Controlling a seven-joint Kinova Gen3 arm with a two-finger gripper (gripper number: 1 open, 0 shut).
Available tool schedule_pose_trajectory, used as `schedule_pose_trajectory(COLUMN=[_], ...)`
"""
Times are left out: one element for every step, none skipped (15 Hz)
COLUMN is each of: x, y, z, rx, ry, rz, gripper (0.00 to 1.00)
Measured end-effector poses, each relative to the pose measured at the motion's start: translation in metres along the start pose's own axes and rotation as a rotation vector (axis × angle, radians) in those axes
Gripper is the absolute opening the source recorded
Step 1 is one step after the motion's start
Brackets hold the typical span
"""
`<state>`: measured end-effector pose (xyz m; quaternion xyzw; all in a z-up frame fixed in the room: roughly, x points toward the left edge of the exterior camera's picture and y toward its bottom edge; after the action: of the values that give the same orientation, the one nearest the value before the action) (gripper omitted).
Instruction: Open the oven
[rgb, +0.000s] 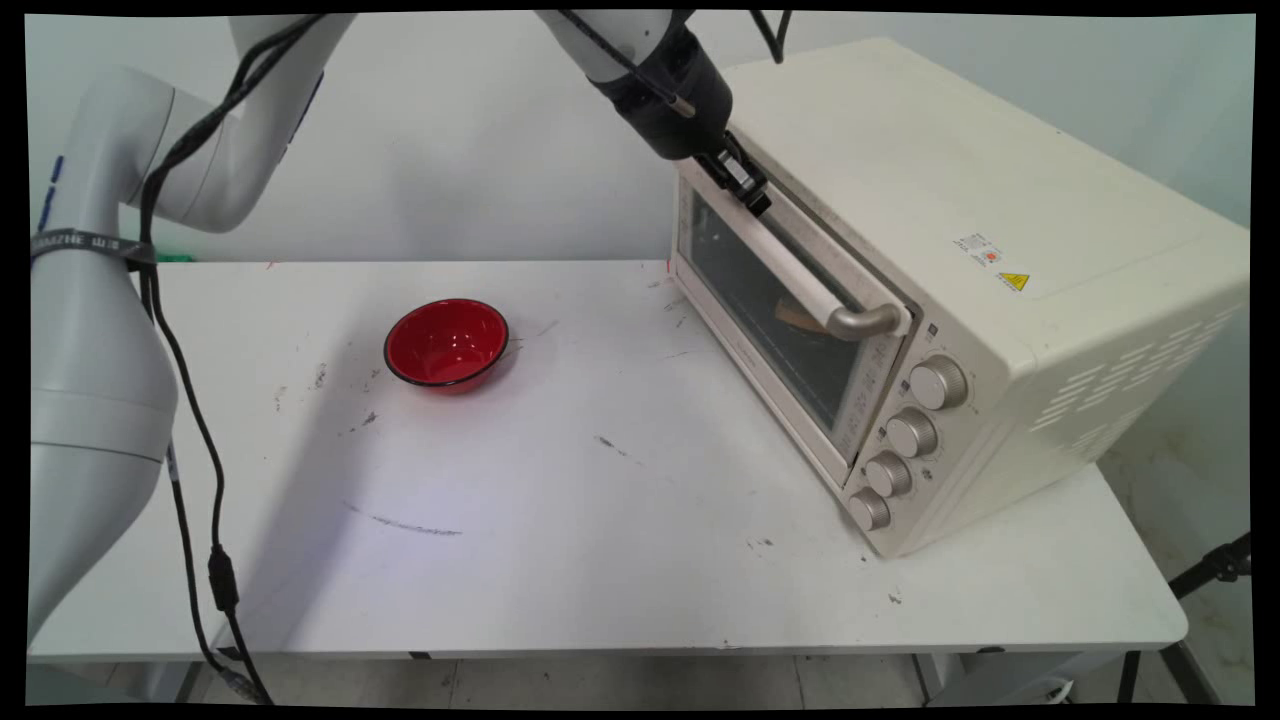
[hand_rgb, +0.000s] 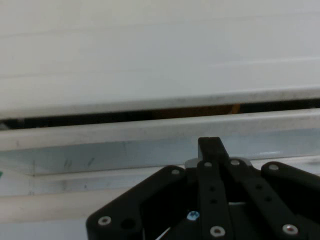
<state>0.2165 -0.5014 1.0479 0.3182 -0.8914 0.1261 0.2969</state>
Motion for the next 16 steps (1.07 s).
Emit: schedule_pose_trajectory(x=[-0.002, -0.004, -0.006, -0.009, -0.011, -0.014, -0.018, -0.02, -0.024, -0.027, -0.03, -0.033, -0.037, -0.041, -0.043, -0.046], y=[0.0, 0.0, 0.001, 0.001, 0.002, 0.003, 0.004, 0.004, 0.005, 0.005, 0.006, 0.006, 0.007, 0.008, 0.008, 0.009], z=[-0.001, -0.002, -0.003, -0.004, -0.005, -0.007, -0.008, -0.009, -0.011, -0.012, -0.013, -0.014, -0.015, -0.016, -0.016, -0.017], rx=[0.002, 0.003, 0.004, 0.005, 0.005, 0.006, 0.007, 0.008, 0.008, 0.009, 0.009, 0.009, 0.009, 0.009, 0.008, 0.008], ry=[-0.006, -0.012, -0.019, -0.026, -0.031, -0.037, -0.042, -0.046, -0.051, -0.055, -0.058, -0.062, -0.066, -0.068, -0.069, -0.071], rz=[0.0, 0.0, 0.0, 0.0, 0.001, 0.002, 0.004, 0.006, 0.009, 0.011, 0.013, 0.015, 0.017, 0.018, 0.019, 0.02], gripper=[0.0, 0.0, 0.0, 0.0, 0.0, 0.0, 0.0, 0.0, 0.0, 0.0, 0.0, 0.0, 0.0, 0.0, 0.0, 0.0])
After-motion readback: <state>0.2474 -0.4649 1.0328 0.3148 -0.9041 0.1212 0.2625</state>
